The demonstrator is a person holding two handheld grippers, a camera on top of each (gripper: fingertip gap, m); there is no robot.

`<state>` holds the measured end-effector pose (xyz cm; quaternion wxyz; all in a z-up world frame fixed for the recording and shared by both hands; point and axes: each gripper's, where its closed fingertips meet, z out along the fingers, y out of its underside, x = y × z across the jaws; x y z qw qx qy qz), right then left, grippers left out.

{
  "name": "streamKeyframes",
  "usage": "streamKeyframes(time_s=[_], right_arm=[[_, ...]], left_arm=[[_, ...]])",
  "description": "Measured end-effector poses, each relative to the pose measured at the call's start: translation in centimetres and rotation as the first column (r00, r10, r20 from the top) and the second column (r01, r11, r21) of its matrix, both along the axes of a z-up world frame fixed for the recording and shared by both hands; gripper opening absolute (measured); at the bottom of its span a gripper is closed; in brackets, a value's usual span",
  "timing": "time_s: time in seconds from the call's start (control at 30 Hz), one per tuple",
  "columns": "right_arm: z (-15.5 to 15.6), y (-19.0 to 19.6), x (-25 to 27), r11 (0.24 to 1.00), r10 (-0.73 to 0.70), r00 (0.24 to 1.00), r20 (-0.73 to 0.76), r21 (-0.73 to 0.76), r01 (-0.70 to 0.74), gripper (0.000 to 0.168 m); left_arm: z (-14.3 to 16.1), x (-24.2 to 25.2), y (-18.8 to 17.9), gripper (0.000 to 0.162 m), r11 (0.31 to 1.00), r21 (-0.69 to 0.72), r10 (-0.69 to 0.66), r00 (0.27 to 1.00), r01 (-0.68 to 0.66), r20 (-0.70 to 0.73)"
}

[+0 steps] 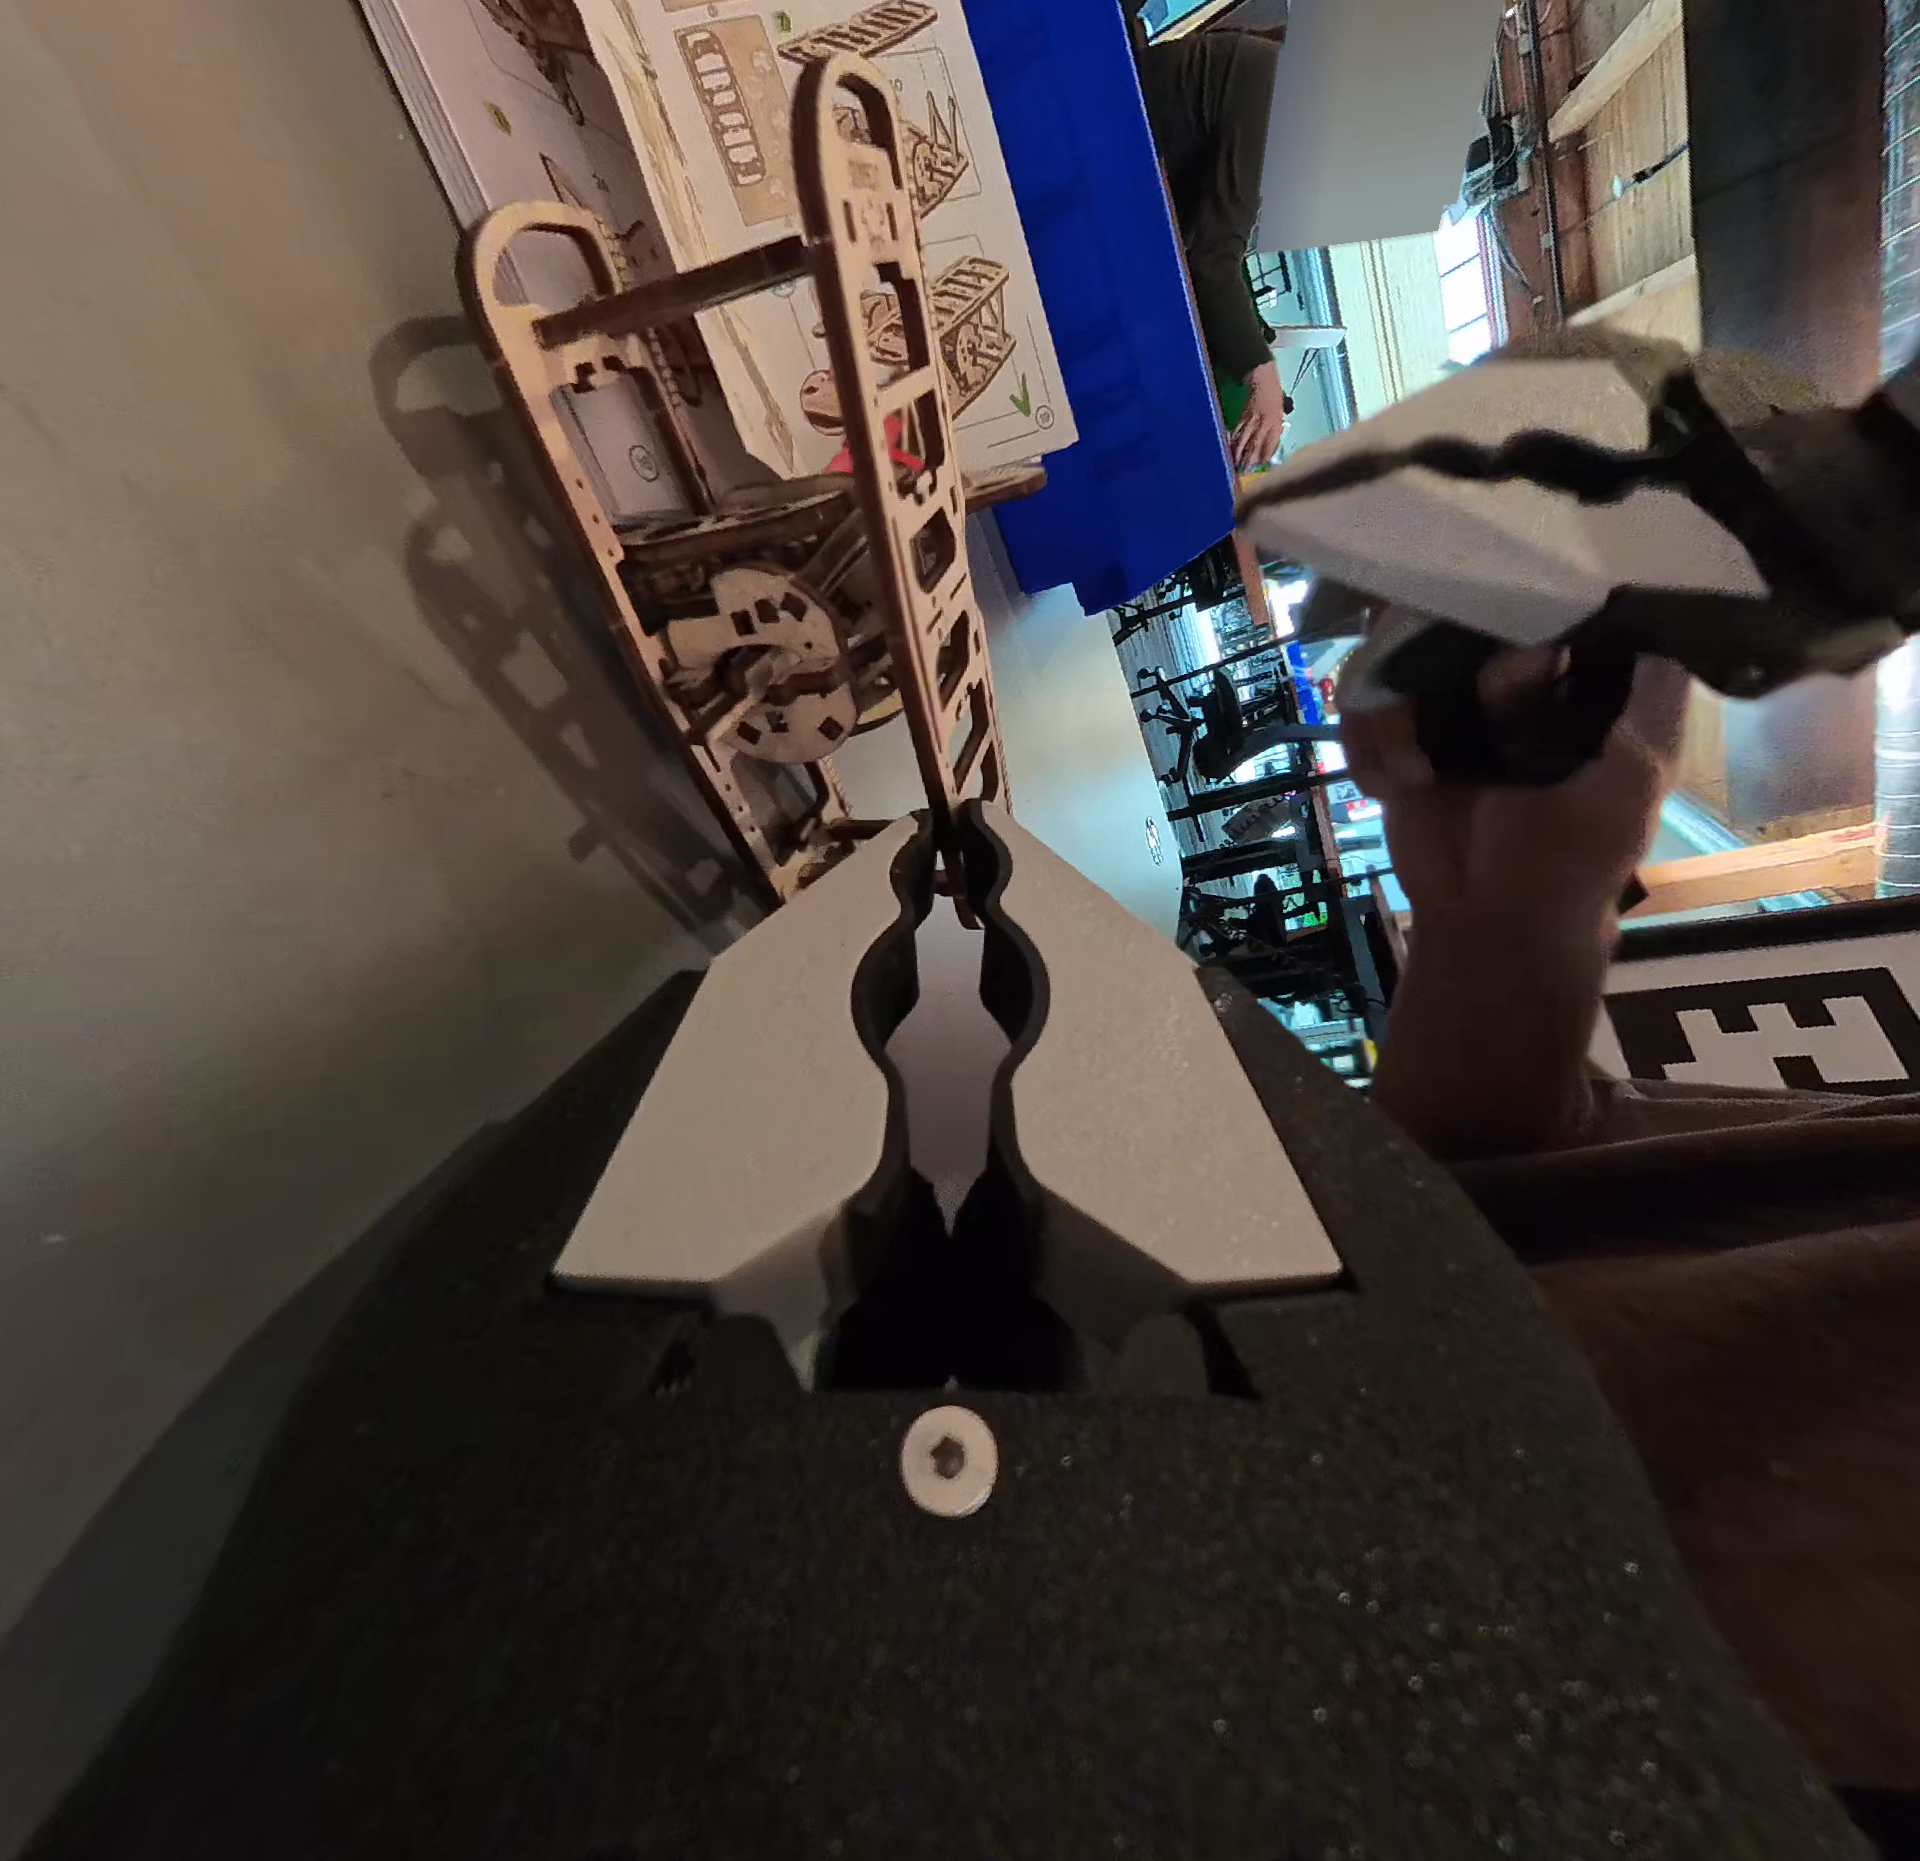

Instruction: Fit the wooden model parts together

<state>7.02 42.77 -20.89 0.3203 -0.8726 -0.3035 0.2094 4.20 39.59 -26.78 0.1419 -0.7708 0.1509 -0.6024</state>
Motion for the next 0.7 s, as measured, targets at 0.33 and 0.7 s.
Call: streamKeyframes(time_s=[0.33,0.7], right_arm=[[-1.8,4.4,0.8,0.977,-0.035,0.942,-0.334,-0.210,-0.039,0.022],[-3.6,5.3,-0.5,0.920,-0.158,0.863,-0.480,-0.390,-0.048,0.018]], left_arm=[[1.9,-4.1,2.3,0.046,0.957,0.288,0.082,0.985,-0.036,-0.149],[0.1,-0.7,9.3,0.012,0.440,0.724,-0.168,0.841,0.531,-0.515]])
